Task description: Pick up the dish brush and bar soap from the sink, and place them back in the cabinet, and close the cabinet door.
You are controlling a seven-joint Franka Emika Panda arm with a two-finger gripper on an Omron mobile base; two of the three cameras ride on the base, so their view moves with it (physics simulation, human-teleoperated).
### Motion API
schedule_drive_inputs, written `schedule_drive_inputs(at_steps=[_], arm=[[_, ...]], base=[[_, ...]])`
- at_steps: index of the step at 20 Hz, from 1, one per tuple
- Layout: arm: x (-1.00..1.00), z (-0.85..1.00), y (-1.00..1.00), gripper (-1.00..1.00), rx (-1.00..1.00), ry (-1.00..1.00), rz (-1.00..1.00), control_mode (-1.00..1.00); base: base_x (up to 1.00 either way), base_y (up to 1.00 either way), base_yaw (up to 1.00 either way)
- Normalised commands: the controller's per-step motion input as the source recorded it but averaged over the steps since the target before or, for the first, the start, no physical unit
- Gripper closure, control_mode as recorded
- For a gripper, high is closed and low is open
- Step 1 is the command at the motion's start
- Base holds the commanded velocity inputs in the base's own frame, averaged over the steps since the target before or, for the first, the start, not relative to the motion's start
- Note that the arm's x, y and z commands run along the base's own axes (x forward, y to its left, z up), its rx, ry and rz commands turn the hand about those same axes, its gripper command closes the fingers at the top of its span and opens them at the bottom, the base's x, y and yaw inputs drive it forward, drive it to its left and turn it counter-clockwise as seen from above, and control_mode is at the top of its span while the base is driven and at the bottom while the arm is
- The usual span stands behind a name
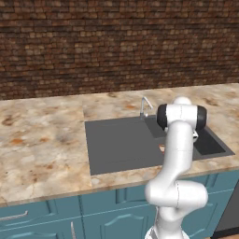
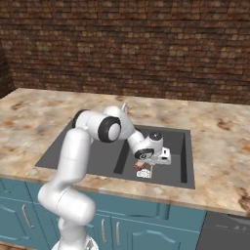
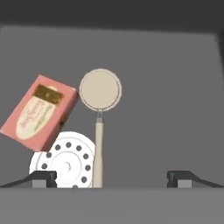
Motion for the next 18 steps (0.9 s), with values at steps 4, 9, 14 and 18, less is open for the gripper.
schedule_drive_inputs(at_steps=[4,9,14,18], arm=[[0.22,-0.3,0.0,-1.0,0.0,0.0,0.0,-1.0],[0.16,-0.27,0.0,-1.0,0.01,0.07,0.0,-1.0],[0.14,-0.29,0.0,-1.0,0.01,0.08,0.0,-1.0],[0.19,-0.26,0.0,-1.0,0.0,0.07,0.0,-1.0]], base=[[0.0,0.0,0.0],[0.0,0.0,0.0],[0.0,0.0,0.0],[0.0,0.0,0.0]])
